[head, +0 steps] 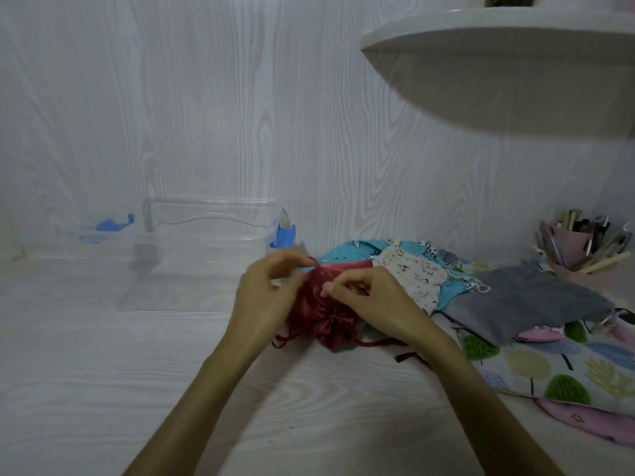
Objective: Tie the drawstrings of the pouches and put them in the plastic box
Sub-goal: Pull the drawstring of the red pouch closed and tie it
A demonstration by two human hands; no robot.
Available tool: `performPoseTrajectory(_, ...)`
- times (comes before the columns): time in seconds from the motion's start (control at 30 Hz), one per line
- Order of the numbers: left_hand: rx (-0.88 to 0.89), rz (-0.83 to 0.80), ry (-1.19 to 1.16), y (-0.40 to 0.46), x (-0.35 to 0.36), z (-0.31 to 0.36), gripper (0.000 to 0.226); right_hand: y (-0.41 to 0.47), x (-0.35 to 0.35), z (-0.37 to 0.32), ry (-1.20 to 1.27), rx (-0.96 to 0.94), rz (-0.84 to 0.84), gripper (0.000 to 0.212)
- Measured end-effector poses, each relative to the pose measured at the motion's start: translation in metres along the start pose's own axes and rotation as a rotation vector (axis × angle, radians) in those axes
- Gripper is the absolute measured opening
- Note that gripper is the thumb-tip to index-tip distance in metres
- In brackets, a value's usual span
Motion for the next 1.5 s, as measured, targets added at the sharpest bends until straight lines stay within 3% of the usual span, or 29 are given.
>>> performPoseTrajectory(0.07,-0.101,0.18,0.044,0.0,-0.011,-0.005,0.007,0.001,-0.002,0.002,0.102,0.064,0.013,0.013)
performPoseTrajectory(0.1,-0.13,0.187,0.081,-0.001,-0.012,-0.006,0.004,0.001,-0.002,0.002,0.154,0.089,0.009,0.011)
performPoseTrajectory(0.23,-0.177,-0.12,0.207,-0.006,0.01,-0.007,0.012,0.001,-0.004,-0.001,0.284,0.147,0.029,0.01)
performPoseTrajectory(0.3,-0.146,-0.171,0.201,-0.007,0.02,-0.009,0.022,0.001,-0.005,-0.005,0.326,0.156,0.019,0.008)
performPoseTrajectory(0.5,-0.126,-0.236,-0.185,-0.007,0.027,-0.007,0.017,-0.006,-0.008,-0.011,0.423,0.176,0.012,0.014)
performPoseTrajectory(0.7,-0.451,-0.17,-0.714,-0.003,0.03,-0.017,0.026,-0.015,-0.025,0.009,0.387,0.275,-0.125,0.018)
performPoseTrajectory(0.8,-0.438,-0.157,-0.479,-0.005,0.028,-0.026,0.023,-0.021,-0.035,0.013,0.341,0.342,-0.276,0.018)
performPoseTrajectory(0.93,-0.336,-0.354,-0.198,-0.013,0.036,-0.026,0.021,-0.027,-0.048,0.011,0.329,0.32,-0.346,0.015)
performPoseTrajectory(1.17,-0.161,-0.661,-0.101,-0.034,0.065,-0.018,0.029,-0.021,-0.036,-0.005,0.208,0.166,-0.273,0.014)
performPoseTrajectory(1.3,-0.057,-0.643,-0.023,-0.036,0.071,-0.02,0.039,-0.011,-0.021,-0.014,0.005,0.068,-0.339,0.014)
performPoseTrajectory(1.4,-0.15,-0.584,-0.122,-0.024,0.071,-0.019,0.039,0.01,-0.019,-0.022,-0.016,0.053,-0.37,0.017)
performPoseTrajectory(1.5,-0.278,-0.623,-0.191,0.004,0.075,-0.015,0.036,0.039,-0.025,-0.032,0.091,0.041,-0.329,0.024)
Point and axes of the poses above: each hand's wrist, its own y-axis towards the middle knuckle, its own x-axis out of the palm, z = x × y, the point moved 3 cm from there along y, towards the middle knuckle, and after that the axes turned 3 degrees about y, right-handed, at the moved point
